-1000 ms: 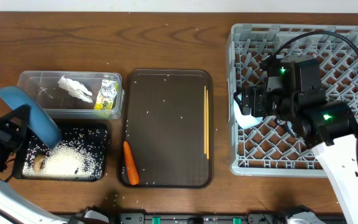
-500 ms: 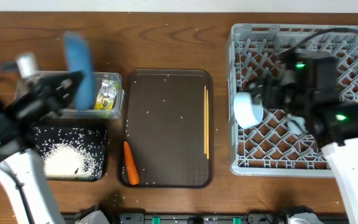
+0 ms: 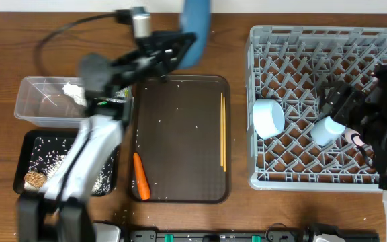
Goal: Sort waste into correct bins and load items into the dishwasher rack
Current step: 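Raise the emptied blue plate with the left gripper toward the rack, then set the blue plate upright in the rack's back-left slots, release, then grasp the orange carrot on the brown tray with the left gripper, then drop the carrot onto the black tray with the left gripper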
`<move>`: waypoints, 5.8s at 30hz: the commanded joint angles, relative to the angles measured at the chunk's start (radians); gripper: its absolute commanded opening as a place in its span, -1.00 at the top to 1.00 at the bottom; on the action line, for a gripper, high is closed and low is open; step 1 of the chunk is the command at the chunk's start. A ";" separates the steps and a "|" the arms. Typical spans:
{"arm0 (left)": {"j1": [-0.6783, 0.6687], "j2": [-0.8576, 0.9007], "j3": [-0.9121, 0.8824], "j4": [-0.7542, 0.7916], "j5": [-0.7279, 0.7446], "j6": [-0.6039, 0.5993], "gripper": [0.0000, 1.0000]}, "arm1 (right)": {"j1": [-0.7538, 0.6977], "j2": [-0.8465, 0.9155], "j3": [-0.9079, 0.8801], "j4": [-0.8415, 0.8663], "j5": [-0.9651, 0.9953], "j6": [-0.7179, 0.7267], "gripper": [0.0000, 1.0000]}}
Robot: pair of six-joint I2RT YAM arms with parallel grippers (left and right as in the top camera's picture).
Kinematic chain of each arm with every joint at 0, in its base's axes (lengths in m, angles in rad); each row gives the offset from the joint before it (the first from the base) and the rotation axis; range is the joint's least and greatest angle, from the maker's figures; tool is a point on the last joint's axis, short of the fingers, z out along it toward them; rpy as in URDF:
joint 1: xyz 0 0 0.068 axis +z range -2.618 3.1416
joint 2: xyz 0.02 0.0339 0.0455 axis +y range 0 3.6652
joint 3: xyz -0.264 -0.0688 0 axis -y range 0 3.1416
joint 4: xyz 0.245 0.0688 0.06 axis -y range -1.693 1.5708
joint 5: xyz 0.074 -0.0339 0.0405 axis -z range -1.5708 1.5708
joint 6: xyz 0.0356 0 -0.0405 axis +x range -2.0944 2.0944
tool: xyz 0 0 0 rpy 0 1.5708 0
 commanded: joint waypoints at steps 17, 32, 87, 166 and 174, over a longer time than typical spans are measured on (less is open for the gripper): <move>-0.315 0.452 0.277 0.288 -0.367 -0.403 0.88 | -0.072 -0.001 0.015 -0.053 0.003 0.026 -0.68; -0.403 0.587 0.395 0.275 -0.404 -0.496 0.88 | -0.072 -0.001 0.015 -0.116 0.015 0.024 -0.67; -0.098 0.689 0.443 -0.331 -0.011 -0.290 -0.96 | -0.072 -0.002 0.015 -0.129 0.039 -0.017 -0.72; -0.085 -0.249 -0.178 -2.021 -0.869 0.198 0.61 | -0.069 0.007 0.014 -0.043 -0.185 -0.245 -0.74; 0.232 -0.480 -0.179 -2.059 -0.880 0.149 0.63 | -0.069 0.007 0.014 -0.043 -0.185 -0.245 -0.74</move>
